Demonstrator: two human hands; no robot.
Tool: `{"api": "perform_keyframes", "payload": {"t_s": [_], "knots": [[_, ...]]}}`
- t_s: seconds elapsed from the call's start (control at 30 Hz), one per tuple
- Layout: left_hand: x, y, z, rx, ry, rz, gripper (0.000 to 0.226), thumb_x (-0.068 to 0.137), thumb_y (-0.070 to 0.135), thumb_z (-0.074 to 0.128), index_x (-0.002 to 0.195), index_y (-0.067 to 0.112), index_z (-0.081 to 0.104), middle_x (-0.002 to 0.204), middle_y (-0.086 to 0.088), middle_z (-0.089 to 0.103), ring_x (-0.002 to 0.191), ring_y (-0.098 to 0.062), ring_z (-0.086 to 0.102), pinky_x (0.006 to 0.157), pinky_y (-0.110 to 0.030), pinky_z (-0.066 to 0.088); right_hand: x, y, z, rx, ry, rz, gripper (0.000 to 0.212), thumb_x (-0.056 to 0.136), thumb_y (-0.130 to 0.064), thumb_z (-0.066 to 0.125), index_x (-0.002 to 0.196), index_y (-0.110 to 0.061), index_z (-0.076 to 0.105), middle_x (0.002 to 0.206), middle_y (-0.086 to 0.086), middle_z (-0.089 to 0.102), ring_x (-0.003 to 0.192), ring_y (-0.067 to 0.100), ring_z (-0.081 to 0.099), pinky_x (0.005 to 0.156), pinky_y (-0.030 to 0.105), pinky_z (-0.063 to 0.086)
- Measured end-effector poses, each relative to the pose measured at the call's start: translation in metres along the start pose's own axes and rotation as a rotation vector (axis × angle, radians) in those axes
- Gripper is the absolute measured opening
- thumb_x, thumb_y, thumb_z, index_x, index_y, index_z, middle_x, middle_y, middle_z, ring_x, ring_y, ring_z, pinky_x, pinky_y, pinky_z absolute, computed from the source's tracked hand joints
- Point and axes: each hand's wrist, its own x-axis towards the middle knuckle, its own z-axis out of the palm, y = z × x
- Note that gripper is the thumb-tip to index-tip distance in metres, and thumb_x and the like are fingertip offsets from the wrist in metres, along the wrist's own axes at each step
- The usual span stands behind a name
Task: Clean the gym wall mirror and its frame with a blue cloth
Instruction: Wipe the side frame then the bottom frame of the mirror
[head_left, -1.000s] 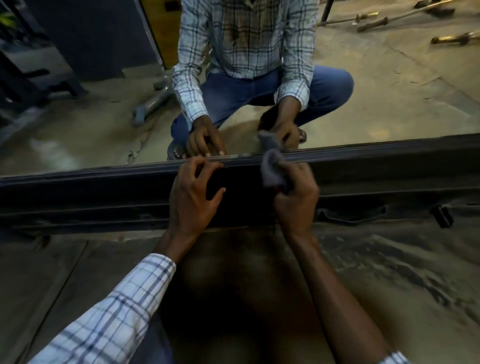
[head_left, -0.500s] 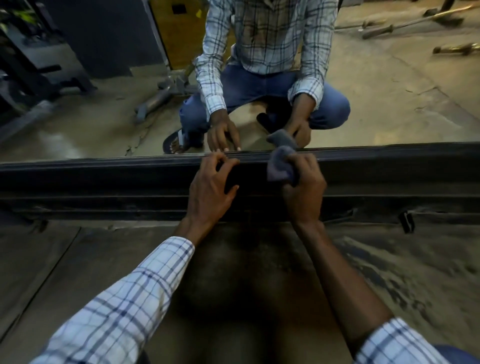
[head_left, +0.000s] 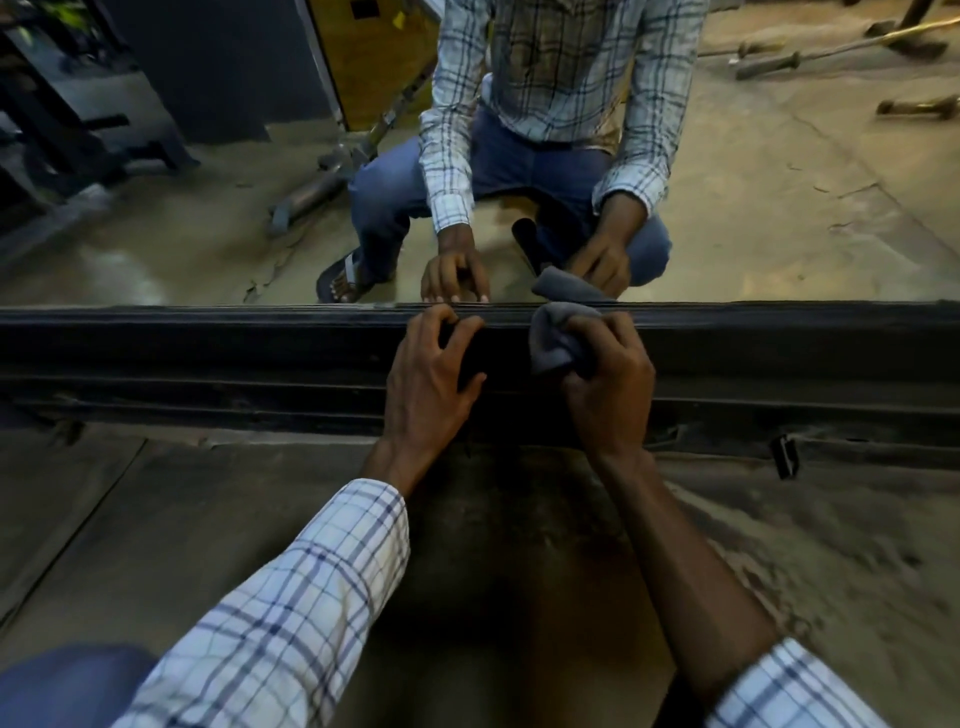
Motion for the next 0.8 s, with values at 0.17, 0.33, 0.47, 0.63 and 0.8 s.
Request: {"api": "perform_keyframes", "payload": {"t_s": [0.17,0.33,0.47,0.63,0.8], "knots": [[0.005,0.004,0.001,0.02,-0.001,-0.025,0.069,0.077,0.027,0.086,0.138,0.019,0.053,0.136,-0.016,0.048,0.12,-0.029,0.048,0.089,-0.042,0.056,0.0,-0.003,0.012,0.04,0.023,0.038,0.037,0.079,-0.001,0.079,0.111,-0.014,0.068,0.109,0.002,0.059,0.096,0.018,0.061,0.078,0.037,0.056],[0.008,0.012,0.007,0.024,-0.025,-0.062,0.071,0.076,0.029,0.086,0.138,0.019,0.053,0.141,-0.017,0.048,0.123,-0.032,0.048,0.09,-0.044,0.054,0.0,-0.005,0.003,0.074,0.005,0.032,0.037,0.079,0.003,0.077,0.113,-0.011,0.07,0.111,0.003,0.061,0.098,0.016,0.062,0.083,0.03,0.057],[0.008,0.007,0.008,0.016,-0.015,-0.026,0.073,0.074,0.025,0.087,0.138,0.019,0.054,0.142,-0.017,0.047,0.122,-0.033,0.047,0.088,-0.044,0.053,0.001,-0.008,-0.001,0.062,-0.004,0.04,0.045,0.071,0.01,0.071,0.111,-0.01,0.071,0.109,0.002,0.062,0.097,0.017,0.063,0.083,0.028,0.056],[0.006,-0.002,0.011,-0.008,-0.011,0.017,0.072,0.075,0.02,0.086,0.139,0.02,0.054,0.145,-0.018,0.046,0.125,-0.035,0.047,0.091,-0.046,0.053,0.004,-0.019,-0.006,0.041,-0.026,0.04,0.038,0.072,-0.005,0.079,0.108,-0.014,0.07,0.107,-0.001,0.063,0.095,0.013,0.063,0.079,0.026,0.055],[0.008,-0.003,0.012,-0.053,-0.03,0.009,0.072,0.071,0.018,0.087,0.136,0.018,0.056,0.143,-0.02,0.048,0.123,-0.04,0.05,0.089,-0.051,0.054,0.003,-0.024,-0.017,-0.08,-0.143,0.061,0.037,0.076,-0.01,0.076,0.111,-0.018,0.067,0.11,-0.002,0.06,0.094,0.016,0.061,0.074,0.036,0.054]]}}
